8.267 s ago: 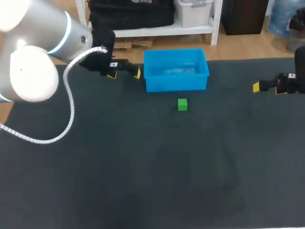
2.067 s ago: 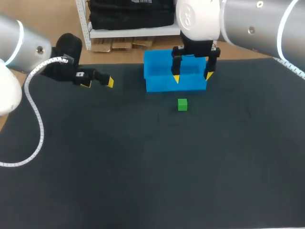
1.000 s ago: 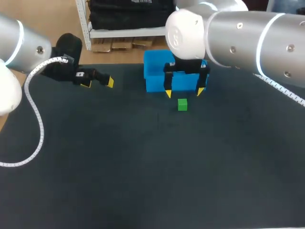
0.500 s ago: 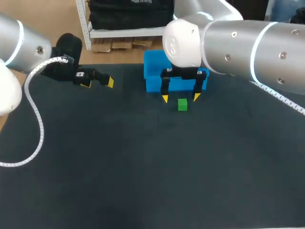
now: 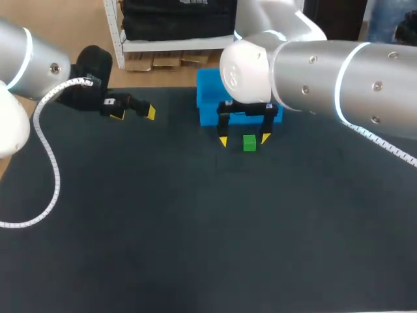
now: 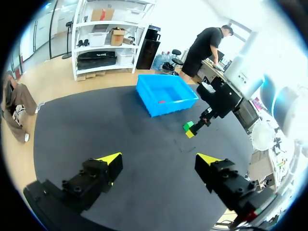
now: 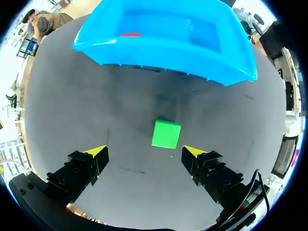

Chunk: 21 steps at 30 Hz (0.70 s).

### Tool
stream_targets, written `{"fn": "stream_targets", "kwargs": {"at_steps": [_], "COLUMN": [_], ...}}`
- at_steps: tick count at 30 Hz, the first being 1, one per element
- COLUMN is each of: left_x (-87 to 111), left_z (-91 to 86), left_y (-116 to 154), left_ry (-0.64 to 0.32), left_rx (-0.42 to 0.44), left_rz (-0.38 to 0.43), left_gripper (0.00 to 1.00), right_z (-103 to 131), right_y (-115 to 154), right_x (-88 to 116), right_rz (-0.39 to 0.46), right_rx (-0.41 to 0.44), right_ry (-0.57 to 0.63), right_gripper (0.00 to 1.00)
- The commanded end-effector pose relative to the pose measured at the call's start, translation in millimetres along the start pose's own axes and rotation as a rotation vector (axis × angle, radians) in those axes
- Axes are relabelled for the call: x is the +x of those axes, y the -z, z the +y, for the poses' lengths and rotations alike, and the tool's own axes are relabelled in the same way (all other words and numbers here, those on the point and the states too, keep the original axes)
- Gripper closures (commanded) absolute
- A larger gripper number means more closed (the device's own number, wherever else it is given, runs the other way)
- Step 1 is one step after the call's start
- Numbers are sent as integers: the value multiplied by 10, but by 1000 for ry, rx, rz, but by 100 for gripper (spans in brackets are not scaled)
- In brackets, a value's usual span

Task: Use the left arm to pick the red cube and place it into the blue plastic box first, then use the right arm to grasp the green cube and put it into the same blue plastic box after the first action is fully finished.

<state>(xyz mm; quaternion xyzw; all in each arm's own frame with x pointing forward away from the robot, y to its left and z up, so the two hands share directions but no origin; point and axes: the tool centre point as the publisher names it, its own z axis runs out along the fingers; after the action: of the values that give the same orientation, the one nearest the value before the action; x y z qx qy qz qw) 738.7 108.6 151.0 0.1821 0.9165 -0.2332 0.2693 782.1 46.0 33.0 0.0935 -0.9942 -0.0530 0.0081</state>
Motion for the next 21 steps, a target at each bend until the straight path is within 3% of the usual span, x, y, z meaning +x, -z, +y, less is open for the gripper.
{"fn": "stream_targets", "kwargs": {"at_steps": [1, 21], "left_x": [12, 12], "left_z": [12, 12], "left_y": [5, 5], "left_ry": [-3, -3], "left_rx": [7, 7], "left_rz": [-5, -5], "left_gripper": [0, 0], "right_z": [-38, -163], "right_y": [-64, -213], "right_x": [-36, -304], "right_rz": [-2, 0], "right_rx": [-2, -22], "right_ry": [0, 19], "right_gripper": [0, 0]}}
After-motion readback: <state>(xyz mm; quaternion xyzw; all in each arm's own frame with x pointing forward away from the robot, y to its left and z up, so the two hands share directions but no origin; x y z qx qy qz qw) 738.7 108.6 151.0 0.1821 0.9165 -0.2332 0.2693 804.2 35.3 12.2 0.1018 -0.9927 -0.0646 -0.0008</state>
